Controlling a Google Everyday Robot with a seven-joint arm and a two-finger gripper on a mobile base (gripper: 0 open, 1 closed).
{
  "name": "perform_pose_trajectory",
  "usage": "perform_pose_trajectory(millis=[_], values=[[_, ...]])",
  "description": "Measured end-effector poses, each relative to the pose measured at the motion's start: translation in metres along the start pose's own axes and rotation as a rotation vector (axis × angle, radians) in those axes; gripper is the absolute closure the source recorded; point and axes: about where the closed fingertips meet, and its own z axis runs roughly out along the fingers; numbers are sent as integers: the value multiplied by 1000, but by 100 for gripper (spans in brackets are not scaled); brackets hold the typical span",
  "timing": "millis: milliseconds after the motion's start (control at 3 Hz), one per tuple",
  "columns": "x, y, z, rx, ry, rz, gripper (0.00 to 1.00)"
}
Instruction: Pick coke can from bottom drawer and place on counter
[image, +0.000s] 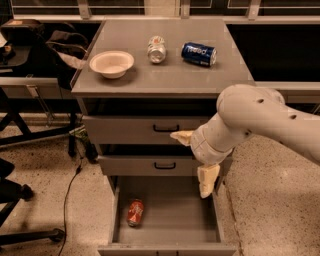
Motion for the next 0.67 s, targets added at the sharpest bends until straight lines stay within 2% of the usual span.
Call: perform_pose_trajectory(millis=[333,667], values=[[3,5,41,-26,-44,3,0],[2,17,78,-77,-84,1,0]])
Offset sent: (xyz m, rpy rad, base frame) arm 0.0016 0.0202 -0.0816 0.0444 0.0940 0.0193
